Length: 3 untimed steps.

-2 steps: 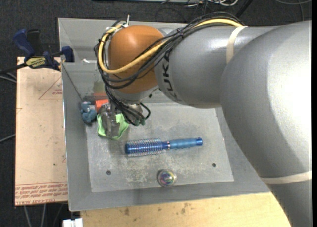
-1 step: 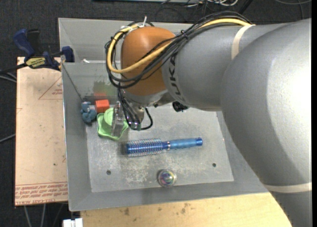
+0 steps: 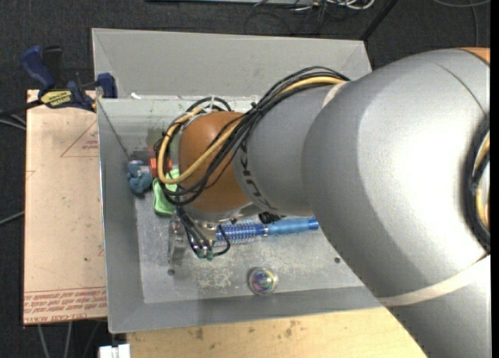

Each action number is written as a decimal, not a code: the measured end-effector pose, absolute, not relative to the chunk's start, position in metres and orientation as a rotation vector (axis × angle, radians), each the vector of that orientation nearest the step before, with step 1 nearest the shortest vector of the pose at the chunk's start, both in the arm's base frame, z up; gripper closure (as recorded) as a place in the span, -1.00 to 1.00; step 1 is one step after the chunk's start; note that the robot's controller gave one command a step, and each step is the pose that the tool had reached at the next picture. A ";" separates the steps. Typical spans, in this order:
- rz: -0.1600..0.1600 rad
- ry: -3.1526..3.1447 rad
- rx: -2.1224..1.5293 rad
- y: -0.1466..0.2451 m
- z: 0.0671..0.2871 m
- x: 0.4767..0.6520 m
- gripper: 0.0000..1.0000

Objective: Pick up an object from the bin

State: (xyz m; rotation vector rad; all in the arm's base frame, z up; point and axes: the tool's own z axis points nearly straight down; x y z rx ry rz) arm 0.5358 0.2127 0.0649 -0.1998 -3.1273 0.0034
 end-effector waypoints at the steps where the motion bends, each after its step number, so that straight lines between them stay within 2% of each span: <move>1: -0.001 -3.134 -0.203 0.213 0.069 0.539 -1.00; 2: 0.000 -3.148 -0.049 0.169 0.122 0.576 -1.00; 3: -0.005 -3.149 0.068 0.143 0.101 0.581 -1.00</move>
Offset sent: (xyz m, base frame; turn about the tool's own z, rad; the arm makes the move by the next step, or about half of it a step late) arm 0.0000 0.0000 0.0000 0.0000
